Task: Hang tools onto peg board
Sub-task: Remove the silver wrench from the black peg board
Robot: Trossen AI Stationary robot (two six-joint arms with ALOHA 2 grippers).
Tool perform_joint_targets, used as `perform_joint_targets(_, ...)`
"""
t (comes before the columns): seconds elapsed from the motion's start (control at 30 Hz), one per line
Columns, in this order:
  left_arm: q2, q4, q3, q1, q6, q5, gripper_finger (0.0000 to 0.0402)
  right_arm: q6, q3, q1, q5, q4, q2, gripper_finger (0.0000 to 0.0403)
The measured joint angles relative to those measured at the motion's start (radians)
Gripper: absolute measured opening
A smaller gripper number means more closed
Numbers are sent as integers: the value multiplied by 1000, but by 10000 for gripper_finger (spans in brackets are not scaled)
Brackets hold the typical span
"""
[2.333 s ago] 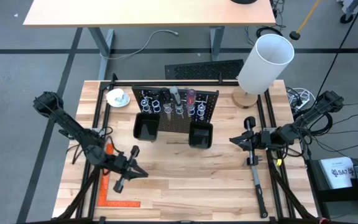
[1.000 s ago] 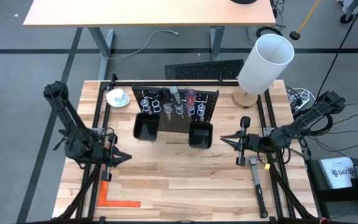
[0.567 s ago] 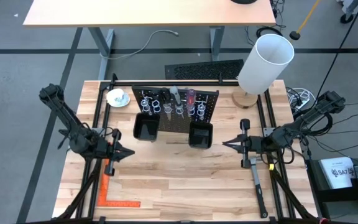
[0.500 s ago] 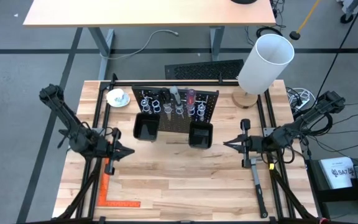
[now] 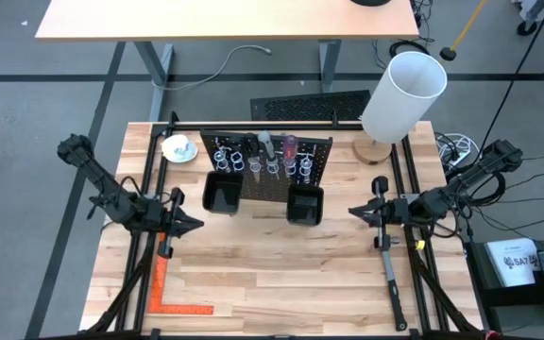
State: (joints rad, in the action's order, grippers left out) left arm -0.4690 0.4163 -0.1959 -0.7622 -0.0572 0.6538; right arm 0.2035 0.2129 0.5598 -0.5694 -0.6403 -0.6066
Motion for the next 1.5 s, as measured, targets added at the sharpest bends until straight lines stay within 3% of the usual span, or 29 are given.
perform_joint_targets(0.73,5,13,0,291,53,-396,8,-89,-1,44,2,-17,-3,0)
perform_joint_targets(1.07,-45,23,0,323,81,-410,8,144,0,28,-5,-215,-3,0)
perform_joint_targets(1.27,-66,30,0,323,123,-417,11,54,0,-7,-6,-225,-20,1)
perform_joint_targets(1.5,-67,53,0,323,95,-411,12,24,107,-44,-19,-121,-156,8)
